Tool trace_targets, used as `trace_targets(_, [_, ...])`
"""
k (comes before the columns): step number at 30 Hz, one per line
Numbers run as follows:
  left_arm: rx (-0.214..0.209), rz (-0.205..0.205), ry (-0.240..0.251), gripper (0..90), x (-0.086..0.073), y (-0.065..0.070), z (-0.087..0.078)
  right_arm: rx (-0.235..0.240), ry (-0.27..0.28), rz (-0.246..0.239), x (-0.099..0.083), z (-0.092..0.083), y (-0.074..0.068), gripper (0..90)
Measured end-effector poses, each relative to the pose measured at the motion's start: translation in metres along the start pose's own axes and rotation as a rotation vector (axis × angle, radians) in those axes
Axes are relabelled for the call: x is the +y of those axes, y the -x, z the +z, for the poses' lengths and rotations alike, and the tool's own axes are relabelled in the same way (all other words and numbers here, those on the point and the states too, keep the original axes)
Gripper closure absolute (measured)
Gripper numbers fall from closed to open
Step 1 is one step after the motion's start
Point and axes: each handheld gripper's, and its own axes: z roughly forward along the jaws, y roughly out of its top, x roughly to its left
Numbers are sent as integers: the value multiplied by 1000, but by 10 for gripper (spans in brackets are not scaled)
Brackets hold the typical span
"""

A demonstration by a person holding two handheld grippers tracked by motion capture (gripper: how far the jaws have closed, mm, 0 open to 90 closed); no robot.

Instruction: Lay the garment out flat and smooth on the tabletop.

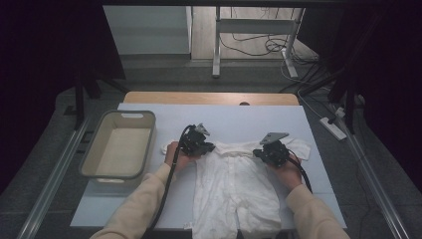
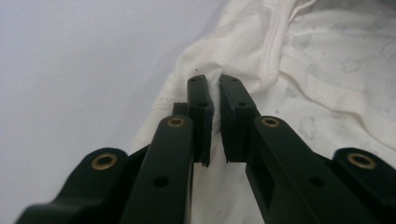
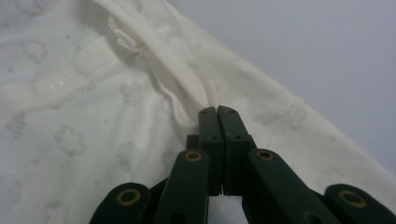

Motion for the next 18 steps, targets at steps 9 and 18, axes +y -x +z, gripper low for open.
trace_targets(9, [1,-2,14,797,1,-1,-2,-42,103,46,9,-17,14,889])
trace_targets(18, [8,-24,10,785,1,-7,0,-60,133,74,26,-9,32,890])
